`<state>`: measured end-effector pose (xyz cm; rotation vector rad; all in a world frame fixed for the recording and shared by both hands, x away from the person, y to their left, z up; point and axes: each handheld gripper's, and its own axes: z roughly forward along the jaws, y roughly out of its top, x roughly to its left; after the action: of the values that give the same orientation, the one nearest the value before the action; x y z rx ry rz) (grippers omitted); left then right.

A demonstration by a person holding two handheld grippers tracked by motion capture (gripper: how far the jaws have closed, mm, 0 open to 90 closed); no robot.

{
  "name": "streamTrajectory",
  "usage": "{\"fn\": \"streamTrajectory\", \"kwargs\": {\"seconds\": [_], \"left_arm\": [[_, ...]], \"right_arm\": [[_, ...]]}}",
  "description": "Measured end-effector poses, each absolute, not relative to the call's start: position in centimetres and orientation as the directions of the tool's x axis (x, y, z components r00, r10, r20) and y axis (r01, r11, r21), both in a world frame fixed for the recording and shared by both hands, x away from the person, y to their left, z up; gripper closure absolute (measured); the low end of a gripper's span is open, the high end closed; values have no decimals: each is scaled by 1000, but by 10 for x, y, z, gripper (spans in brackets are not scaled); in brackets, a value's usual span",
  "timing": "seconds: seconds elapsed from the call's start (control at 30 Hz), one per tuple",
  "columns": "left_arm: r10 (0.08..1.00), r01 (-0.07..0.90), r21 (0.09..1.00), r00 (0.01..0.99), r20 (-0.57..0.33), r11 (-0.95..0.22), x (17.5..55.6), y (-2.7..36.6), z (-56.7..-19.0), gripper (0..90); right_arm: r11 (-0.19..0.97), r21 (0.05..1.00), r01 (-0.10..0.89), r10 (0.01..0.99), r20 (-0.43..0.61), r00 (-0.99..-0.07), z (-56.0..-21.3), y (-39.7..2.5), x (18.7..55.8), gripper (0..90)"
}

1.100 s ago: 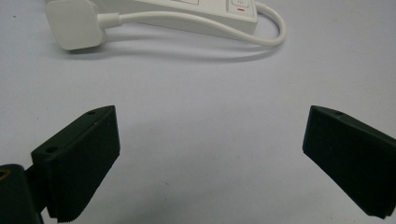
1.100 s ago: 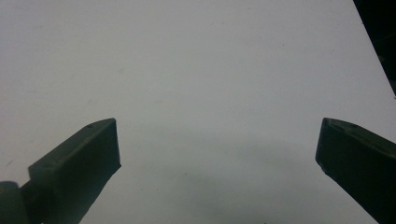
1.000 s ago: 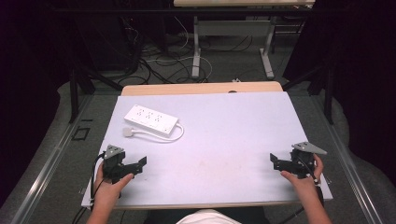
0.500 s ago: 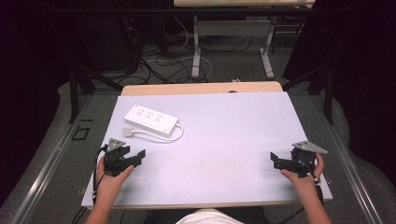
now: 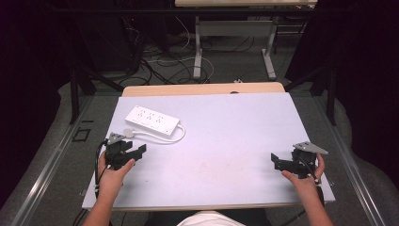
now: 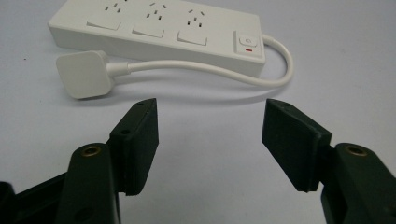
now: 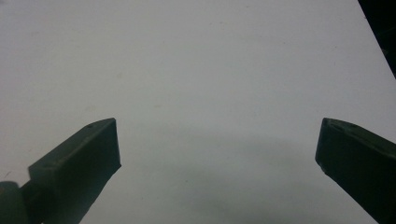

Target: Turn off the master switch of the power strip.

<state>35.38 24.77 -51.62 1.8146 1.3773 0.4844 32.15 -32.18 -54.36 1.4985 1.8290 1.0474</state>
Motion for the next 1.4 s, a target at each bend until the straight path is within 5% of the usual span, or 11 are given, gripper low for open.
{"fn": "streamTrajectory", "kwargs": {"seconds": [0.87, 1.4], "left_arm": [[921, 657, 742, 360, -148, -137, 395, 211, -492, 625], [911, 713, 696, 340, -234, -88, 419, 205, -484, 738]], "right_arm": [[115, 831, 544, 969, 26, -244, -546, -318, 320, 0], [118, 831, 543, 969, 23, -246, -547, -317, 320, 0]]}}
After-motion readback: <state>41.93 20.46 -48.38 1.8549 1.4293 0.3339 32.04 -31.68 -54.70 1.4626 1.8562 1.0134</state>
